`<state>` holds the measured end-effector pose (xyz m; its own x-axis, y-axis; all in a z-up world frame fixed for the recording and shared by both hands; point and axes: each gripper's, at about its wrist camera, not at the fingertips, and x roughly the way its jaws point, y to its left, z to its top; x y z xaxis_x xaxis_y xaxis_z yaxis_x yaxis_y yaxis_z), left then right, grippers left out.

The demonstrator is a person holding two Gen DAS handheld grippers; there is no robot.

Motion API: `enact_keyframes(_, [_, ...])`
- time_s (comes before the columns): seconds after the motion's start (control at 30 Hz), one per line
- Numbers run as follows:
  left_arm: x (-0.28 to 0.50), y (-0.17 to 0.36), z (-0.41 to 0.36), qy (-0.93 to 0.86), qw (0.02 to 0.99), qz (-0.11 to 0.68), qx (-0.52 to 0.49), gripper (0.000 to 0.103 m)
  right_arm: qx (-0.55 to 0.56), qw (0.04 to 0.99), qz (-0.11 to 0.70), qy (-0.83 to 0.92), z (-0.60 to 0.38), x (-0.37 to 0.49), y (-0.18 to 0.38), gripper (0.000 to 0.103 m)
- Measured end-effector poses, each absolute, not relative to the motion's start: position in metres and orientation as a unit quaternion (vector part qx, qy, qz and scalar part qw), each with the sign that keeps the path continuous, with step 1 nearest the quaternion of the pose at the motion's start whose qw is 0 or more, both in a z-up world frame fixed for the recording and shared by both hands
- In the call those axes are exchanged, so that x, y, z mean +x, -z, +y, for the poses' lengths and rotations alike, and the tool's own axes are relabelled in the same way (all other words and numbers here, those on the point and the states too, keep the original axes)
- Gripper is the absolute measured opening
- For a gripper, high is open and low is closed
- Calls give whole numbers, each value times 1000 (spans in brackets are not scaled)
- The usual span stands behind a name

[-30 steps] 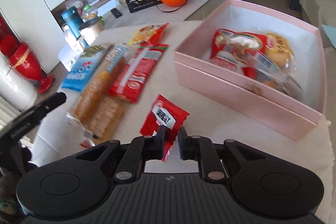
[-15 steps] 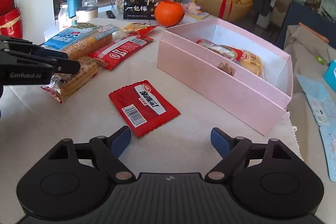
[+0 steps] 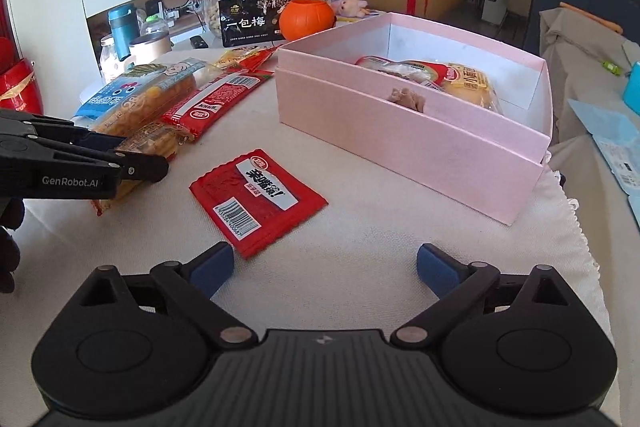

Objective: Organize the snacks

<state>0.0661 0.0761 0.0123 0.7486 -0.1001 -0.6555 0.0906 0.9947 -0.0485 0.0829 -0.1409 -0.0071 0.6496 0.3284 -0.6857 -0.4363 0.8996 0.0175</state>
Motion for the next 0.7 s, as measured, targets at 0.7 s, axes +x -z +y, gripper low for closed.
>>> enact_keyframes(0.7, [51,-1,116,68,945,306,-89,44,0,864,443,-240,6,238,-93,96])
